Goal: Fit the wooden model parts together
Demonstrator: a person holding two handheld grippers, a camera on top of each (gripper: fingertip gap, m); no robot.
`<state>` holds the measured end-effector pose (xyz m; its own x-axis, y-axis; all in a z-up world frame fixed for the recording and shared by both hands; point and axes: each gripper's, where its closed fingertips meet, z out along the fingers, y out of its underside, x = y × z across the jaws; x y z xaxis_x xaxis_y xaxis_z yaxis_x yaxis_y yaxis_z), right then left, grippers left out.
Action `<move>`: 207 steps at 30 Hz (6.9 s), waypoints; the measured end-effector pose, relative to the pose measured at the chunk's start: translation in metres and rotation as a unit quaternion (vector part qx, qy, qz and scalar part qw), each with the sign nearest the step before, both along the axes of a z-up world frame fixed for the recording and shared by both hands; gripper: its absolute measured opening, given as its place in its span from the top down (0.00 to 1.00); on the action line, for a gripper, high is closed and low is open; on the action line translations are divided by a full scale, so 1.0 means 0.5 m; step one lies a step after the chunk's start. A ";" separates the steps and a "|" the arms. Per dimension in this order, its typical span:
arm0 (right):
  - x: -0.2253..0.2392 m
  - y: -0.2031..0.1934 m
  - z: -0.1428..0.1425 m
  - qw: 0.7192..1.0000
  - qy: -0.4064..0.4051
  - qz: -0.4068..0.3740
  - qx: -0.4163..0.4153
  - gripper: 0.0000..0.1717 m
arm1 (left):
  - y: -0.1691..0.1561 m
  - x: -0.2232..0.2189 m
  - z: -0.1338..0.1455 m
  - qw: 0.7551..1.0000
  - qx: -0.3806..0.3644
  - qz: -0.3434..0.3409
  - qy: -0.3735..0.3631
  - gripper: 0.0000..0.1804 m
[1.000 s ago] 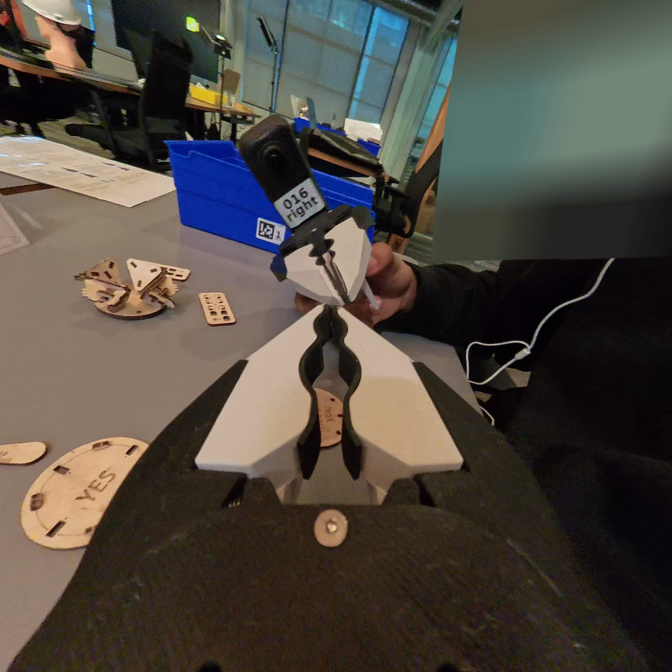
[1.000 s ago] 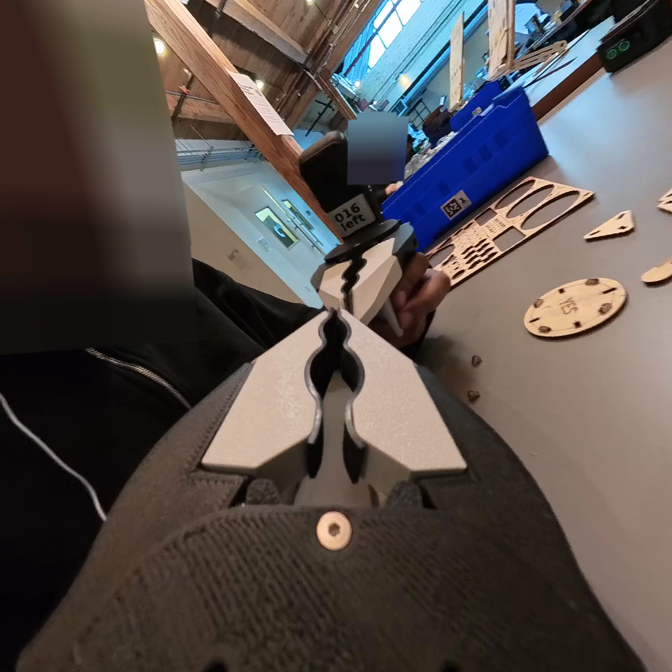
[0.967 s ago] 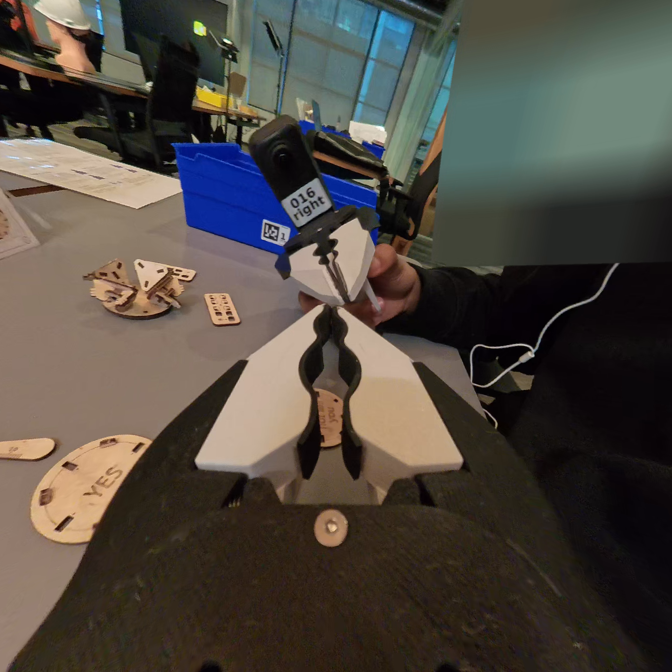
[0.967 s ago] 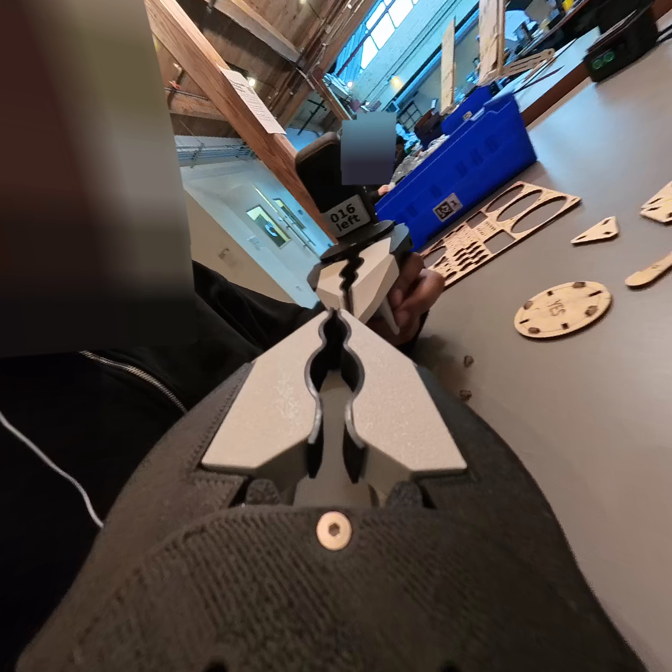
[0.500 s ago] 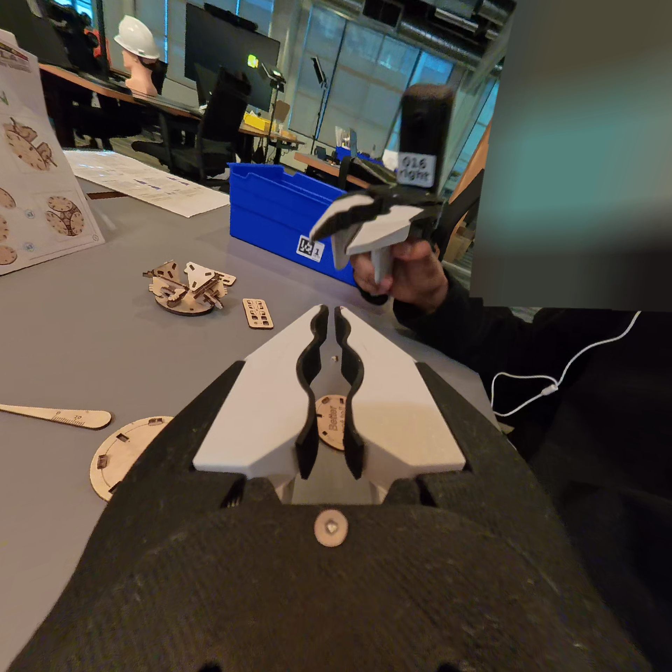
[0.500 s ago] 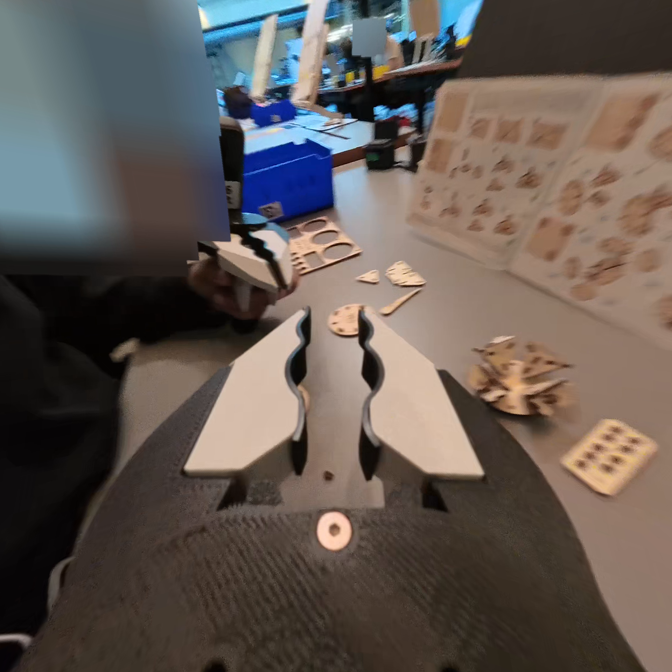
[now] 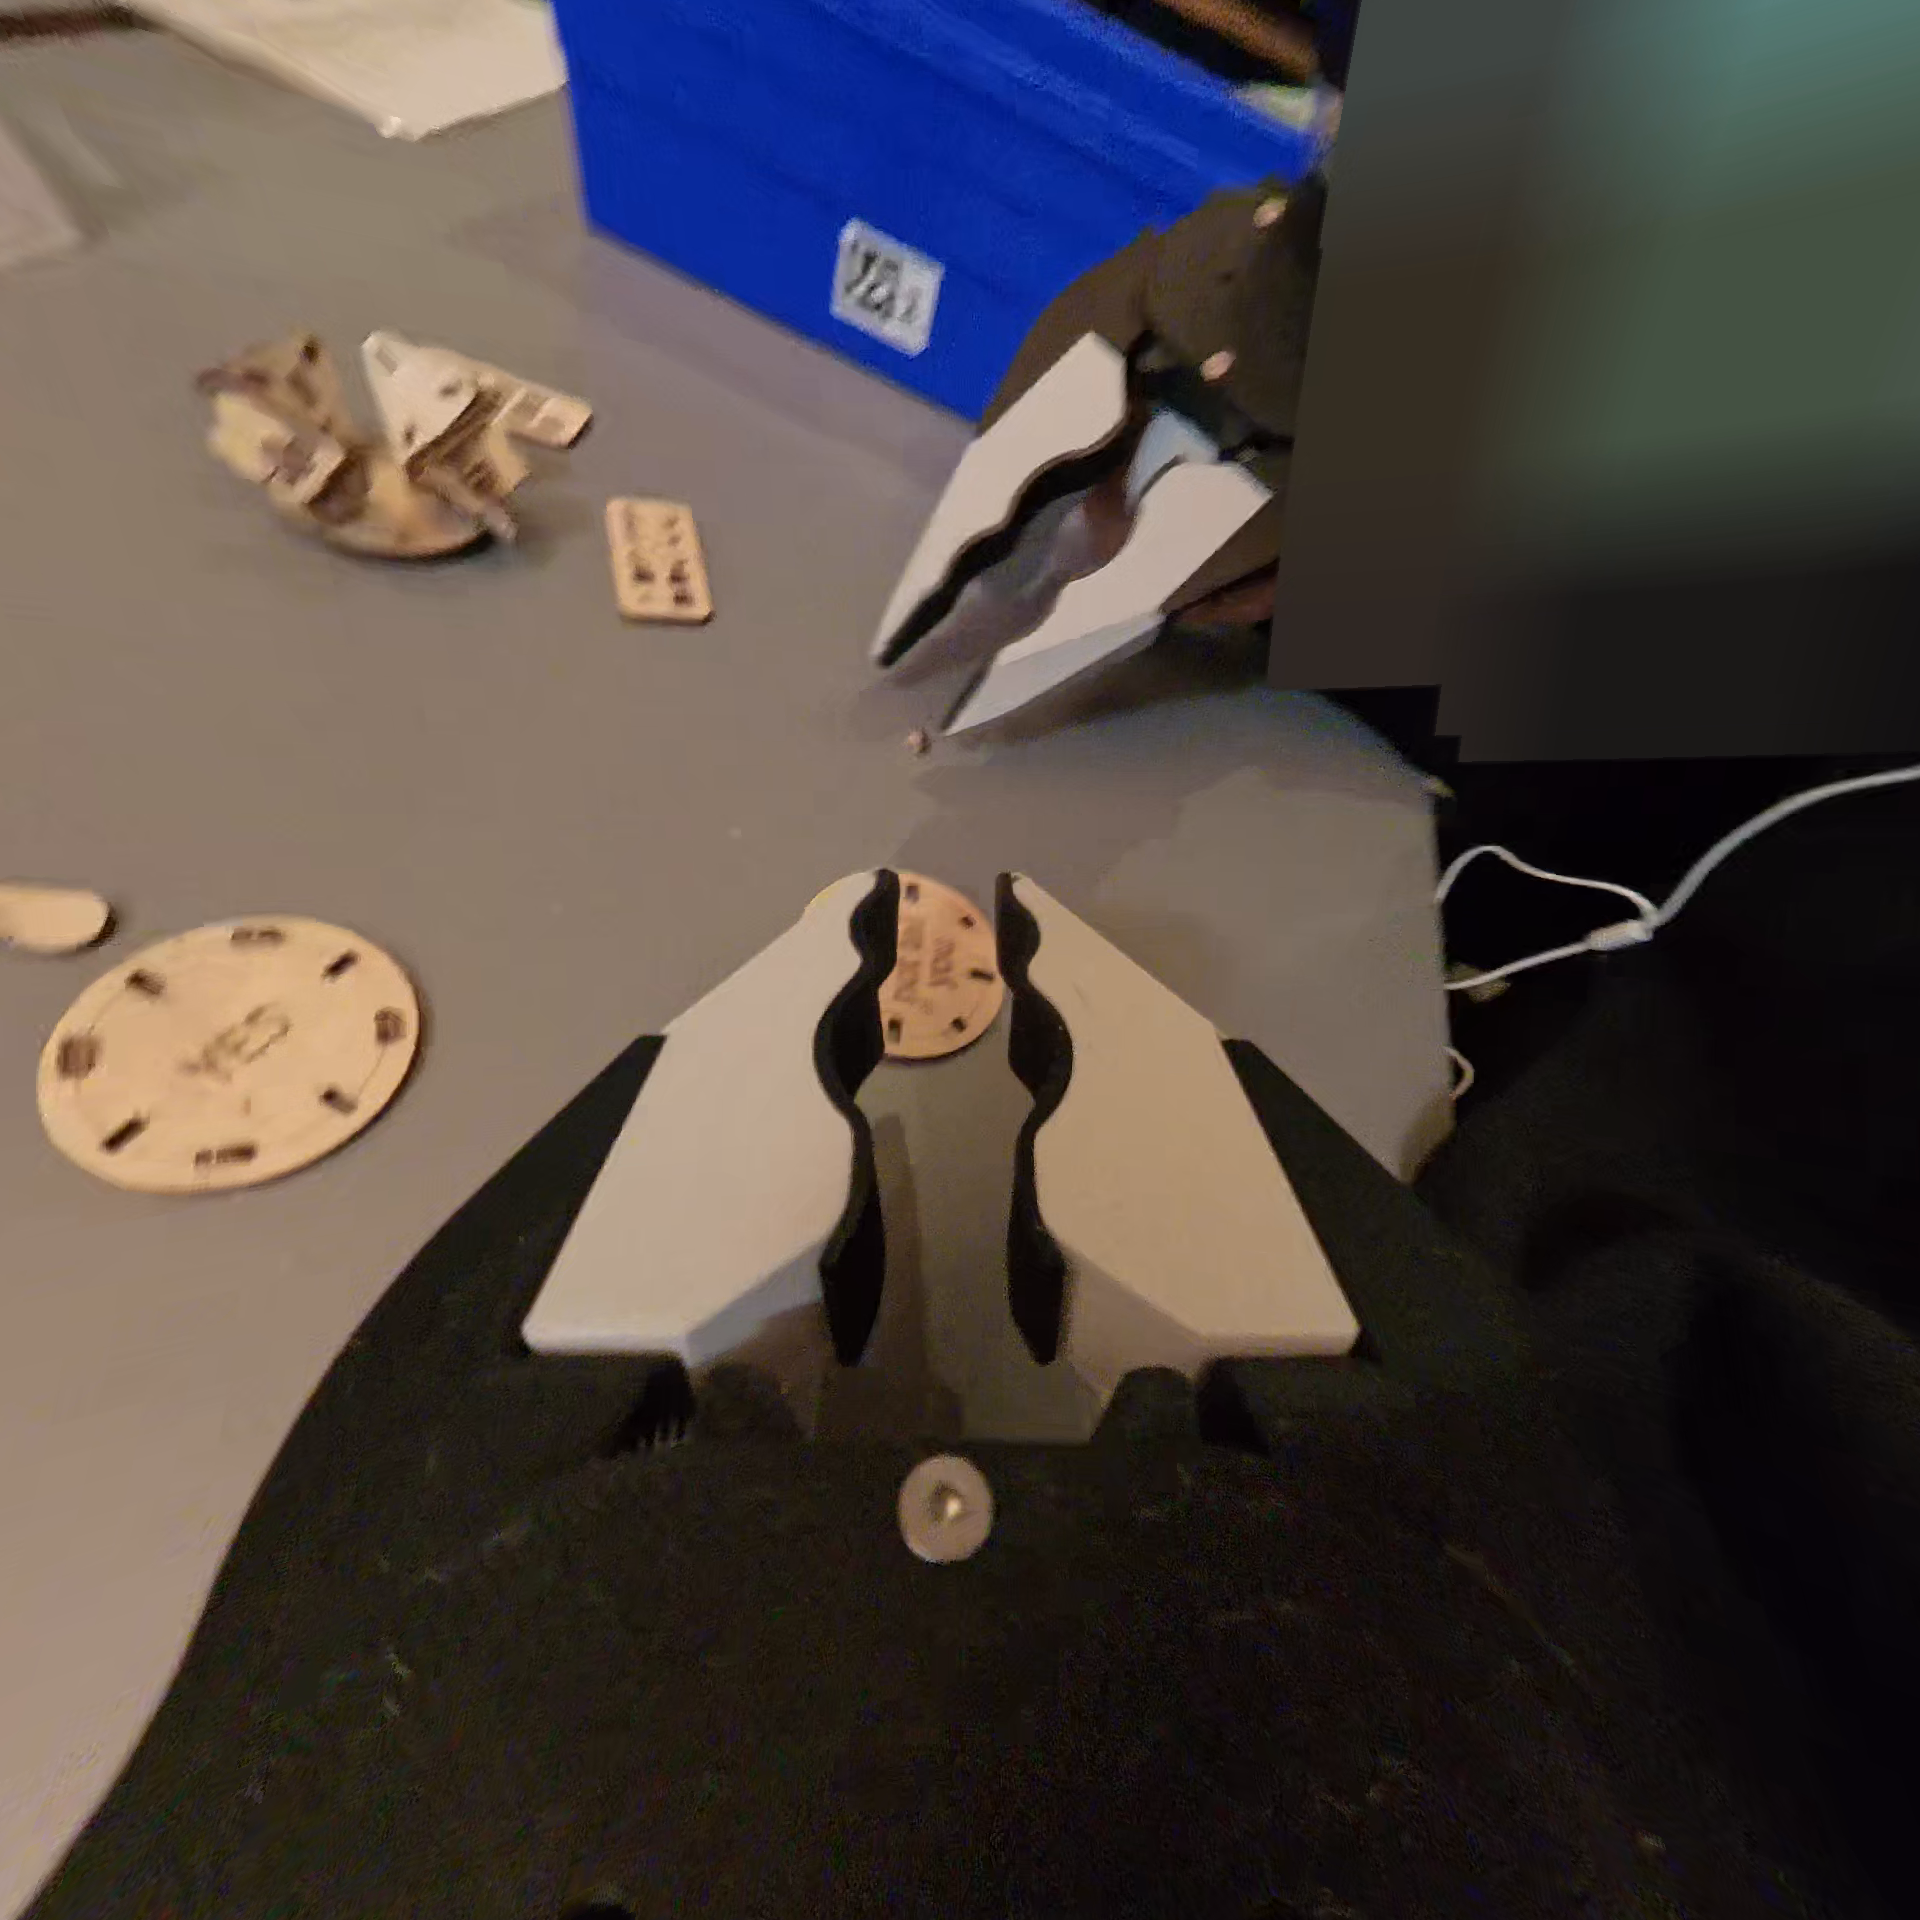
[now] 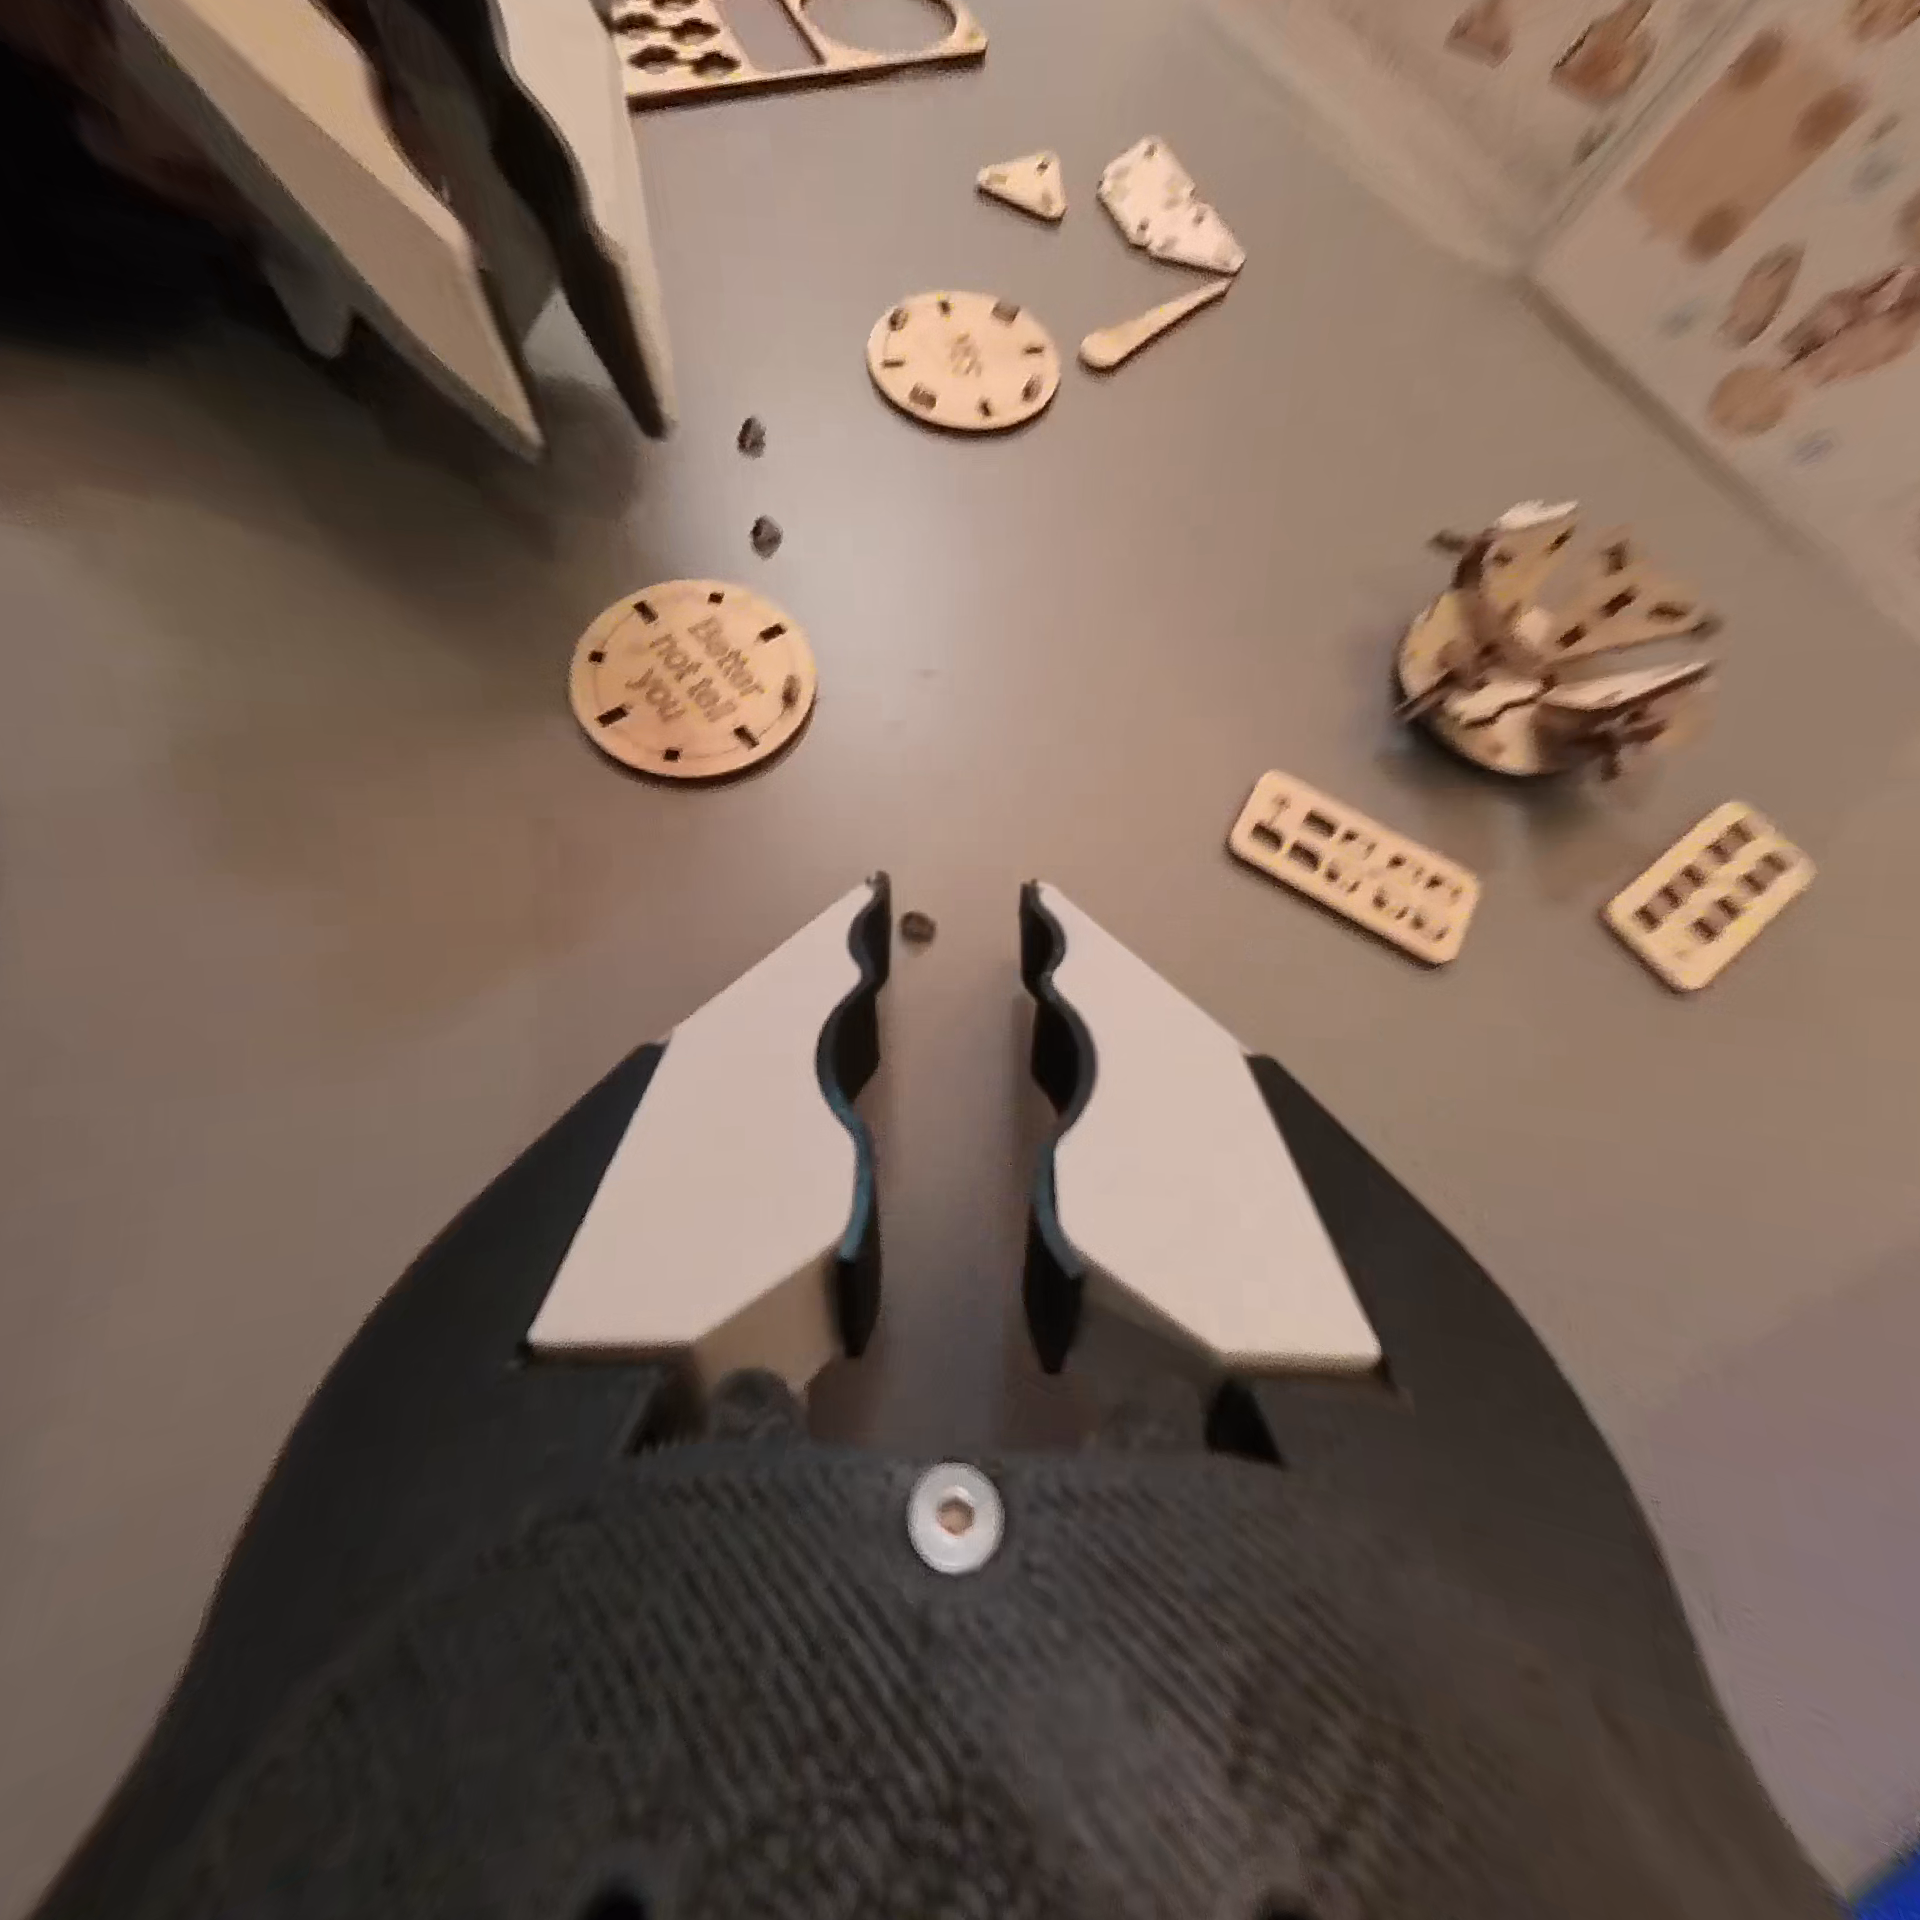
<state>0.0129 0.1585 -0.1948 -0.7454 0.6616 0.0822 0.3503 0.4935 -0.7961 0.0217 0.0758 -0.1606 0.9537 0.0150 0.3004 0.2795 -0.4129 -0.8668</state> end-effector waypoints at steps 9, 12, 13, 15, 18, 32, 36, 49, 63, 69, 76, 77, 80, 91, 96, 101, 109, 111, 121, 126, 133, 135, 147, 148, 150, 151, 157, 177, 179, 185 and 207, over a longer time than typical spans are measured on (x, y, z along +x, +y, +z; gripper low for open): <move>0.009 -0.007 -0.024 0.997 -0.074 0.017 -0.016 0.89 | -0.001 0.012 -0.058 0.995 -0.095 0.011 -0.004 0.84; 0.008 -0.006 -0.025 0.997 -0.073 0.015 -0.013 0.97 | 0.000 0.032 -0.078 0.991 -0.127 -0.020 -0.023 0.86; 0.009 -0.006 -0.025 0.997 -0.075 0.016 -0.014 0.98 | 0.001 0.048 -0.081 0.990 -0.133 -0.040 -0.034 0.87; 0.009 -0.007 -0.025 0.997 -0.076 0.018 -0.015 0.98 | 0.007 0.080 -0.077 0.987 -0.127 -0.077 -0.057 0.88; 0.008 -0.007 -0.017 0.997 -0.069 0.018 -0.026 0.98 | 0.014 0.102 -0.073 0.986 -0.119 -0.101 -0.059 0.88; 0.035 -0.106 0.165 0.963 0.220 0.112 -0.110 0.98 | 0.067 0.017 0.086 0.950 0.188 0.014 -0.249 0.95; 0.040 -0.113 0.177 0.955 0.253 0.116 -0.103 0.98 | 0.070 0.027 0.087 0.955 0.187 0.007 -0.232 0.96; 0.038 -0.114 0.168 0.958 0.248 0.114 -0.088 0.98 | 0.068 0.042 0.101 0.931 0.202 -0.037 -0.302 0.94; 0.034 -0.114 0.153 0.963 0.227 0.113 -0.087 0.97 | 0.067 0.030 0.098 0.934 0.203 -0.024 -0.292 1.00; 0.030 -0.109 0.154 0.967 0.209 0.104 -0.108 0.95 | 0.065 0.019 0.095 0.940 0.201 -0.009 -0.277 1.00; 0.038 -0.098 0.172 0.944 0.037 0.120 -0.305 0.88 | 0.070 0.032 0.081 0.969 0.171 -0.008 -0.177 1.00; 0.040 -0.096 0.176 0.938 0.025 0.124 -0.322 0.90 | 0.071 0.036 0.083 0.971 0.171 -0.012 -0.167 1.00; 0.049 -0.095 0.177 0.929 -0.002 0.138 -0.345 0.94 | 0.072 0.040 0.084 0.975 0.171 -0.013 -0.142 1.00; 0.046 -0.098 0.167 0.914 -0.070 0.129 -0.377 0.94 | 0.073 0.022 0.087 0.982 0.152 0.045 0.101 1.00; 0.040 -0.099 0.162 0.904 -0.104 0.117 -0.398 0.92 | 0.086 0.020 0.049 0.944 0.074 0.061 0.315 1.00; 0.034 -0.096 0.147 0.895 -0.148 0.097 -0.409 0.91 | 0.091 0.022 0.041 0.915 0.058 0.069 0.393 1.00; 0.037 -0.095 0.140 0.894 -0.163 0.093 -0.407 0.96 | 0.092 0.025 0.043 0.899 0.059 0.069 0.429 1.00; 0.039 -0.096 0.140 0.895 -0.162 0.096 -0.404 0.97 | 0.094 0.029 0.040 0.894 0.057 0.066 0.439 1.00; 0.042 -0.096 0.142 0.890 -0.167 0.105 -0.412 0.98 | 0.094 0.031 0.044 0.892 0.063 0.066 0.442 1.00; 0.042 -0.099 0.138 0.894 -0.164 0.104 -0.404 0.98 | 0.093 0.031 0.044 0.898 0.066 0.065 0.431 1.00; 0.035 -0.099 0.138 0.902 -0.150 0.093 -0.395 0.98 | 0.092 0.041 0.055 0.916 0.093 0.060 0.385 0.94; 0.031 -0.096 0.145 0.899 -0.144 0.091 -0.403 0.98 | 0.088 0.040 0.067 0.933 0.115 0.061 0.336 0.90; 0.031 -0.092 0.126 0.955 -0.039 0.085 -0.283 0.98 | 0.040 -0.007 -0.009 0.998 -0.019 0.043 0.049 0.91; 0.034 -0.096 0.118 0.958 -0.046 0.088 -0.269 0.98 | 0.035 0.001 -0.033 0.998 -0.051 0.029 0.032 0.91; 0.040 -0.106 0.087 0.970 -0.064 0.089 -0.217 0.98 | 0.028 0.022 -0.051 0.997 -0.081 -0.004 0.017 0.92; 0.041 -0.107 0.064 0.979 -0.071 0.083 -0.174 0.98 | 0.027 0.027 -0.051 0.996 -0.080 -0.009 0.024 0.94; 0.062 -0.123 0.010 0.990 -0.093 0.098 -0.027 0.98 | 0.024 0.038 -0.055 0.995 -0.092 -0.013 0.039 1.00; 0.063 -0.119 -0.022 0.968 -0.153 0.142 0.141 0.98 | 0.023 0.020 -0.088 0.989 -0.145 0.007 -0.034 1.00; 0.064 -0.118 -0.022 0.964 -0.160 0.145 0.155 0.98 | 0.023 0.020 -0.088 0.989 -0.145 0.008 -0.030 1.00; 0.065 -0.115 -0.024 0.952 -0.188 0.156 0.185 0.97 | 0.023 0.020 -0.088 0.989 -0.148 0.010 -0.013 1.00; 0.058 -0.122 0.006 0.980 -0.129 0.104 0.114 1.00 | 0.023 0.020 -0.091 0.989 -0.146 0.007 -0.034 1.00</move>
